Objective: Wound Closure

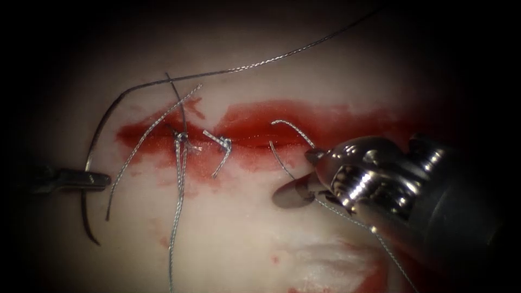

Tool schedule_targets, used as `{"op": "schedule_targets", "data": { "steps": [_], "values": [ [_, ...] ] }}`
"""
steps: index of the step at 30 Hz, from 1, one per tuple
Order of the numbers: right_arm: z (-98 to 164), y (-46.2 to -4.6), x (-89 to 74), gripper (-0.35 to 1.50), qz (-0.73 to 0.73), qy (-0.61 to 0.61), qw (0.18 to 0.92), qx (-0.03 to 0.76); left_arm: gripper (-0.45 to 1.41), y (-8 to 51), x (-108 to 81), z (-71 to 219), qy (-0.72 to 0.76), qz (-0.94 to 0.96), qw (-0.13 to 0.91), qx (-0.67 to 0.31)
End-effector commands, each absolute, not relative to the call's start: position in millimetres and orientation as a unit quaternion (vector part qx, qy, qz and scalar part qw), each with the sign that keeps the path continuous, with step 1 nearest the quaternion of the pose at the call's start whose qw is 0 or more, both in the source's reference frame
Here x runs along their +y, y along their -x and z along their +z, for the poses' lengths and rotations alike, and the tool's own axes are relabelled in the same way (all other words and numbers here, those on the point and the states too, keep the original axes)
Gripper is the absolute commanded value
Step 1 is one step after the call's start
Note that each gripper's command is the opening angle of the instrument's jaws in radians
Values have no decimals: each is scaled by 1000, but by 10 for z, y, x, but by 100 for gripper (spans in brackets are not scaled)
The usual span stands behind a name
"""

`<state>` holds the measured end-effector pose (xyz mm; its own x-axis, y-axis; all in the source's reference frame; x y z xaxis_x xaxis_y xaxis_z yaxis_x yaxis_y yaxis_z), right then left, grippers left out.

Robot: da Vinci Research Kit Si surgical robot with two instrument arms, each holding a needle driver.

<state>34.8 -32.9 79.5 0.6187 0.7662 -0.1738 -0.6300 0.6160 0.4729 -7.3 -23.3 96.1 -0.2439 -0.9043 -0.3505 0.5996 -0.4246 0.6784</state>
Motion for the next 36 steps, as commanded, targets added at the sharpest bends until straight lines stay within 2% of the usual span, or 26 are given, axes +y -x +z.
{"op": "schedule_targets", "data": {
  "steps": [1, 5, 6, 8, 11, 12, 15, 16, 17, 20, 22, 25, 27, 36],
  "values": [
    [799, -361, -321, 93, 396, -183, 881, 185, -45, 78, -222, 959, -365, -760, 494, -212],
    [808, -365, -318, 91, 399, -177, 881, 185, -45, 78, -222, 959, -365, -760, 494, -212],
    [812, -366, -317, 83, 400, -175, 880, 185, -45, 78, -222, 959, -365, -760, 494, -212],
    [817, -366, -314, 84, 402, -173, 880, 185, -45, 79, -222, 959, -365, -760, 494, -212],
    [827, -366, -311, 72, 403, -168, 880, 185, -45, 79, -222, 959, -365, -760, 494, -212],
    [835, -365, -311, 54, 403, -164, 881, 187, -45, 79, -222, 959, -365, -760, 494, -212],
    [849, -363, -311, 22, 402, -156, 883, 186, -45, 80, -222, 959, -365, -760, 494, -212],
    [853, -362, -311, -18, 400, -155, 884, 184, -45, 80, -222, 959, -365, -760, 494, -212],
    [855, -360, -310, -35, 396, -171, 883, 187, -45, 80, -222, 959, -365, -760, 494, -212],
    [845, -338, -314, -35, 364, -289, 863, 196, -45, 79, -222, 959, -364, -760, 494, -212],
    [836, -327, -321, -35, 359, -303, 862, 189, -45, 79, -223, 960, -364, -760, 494, -212],
    [816, -301, -339, -35, 348, -349, 858, 143, -45, 80, -223, 960, -363, -761, 494, -213],
    [802, -272, -358, -35, 339, -405, 846, 79, -45, 80, -223, 960, -363, -761, 494, -213],
    [784, -172, -381, -35, 369, -443, 815, -64, -45, 79, -223, 960, -363, -760, 494, -213]
  ]
}}
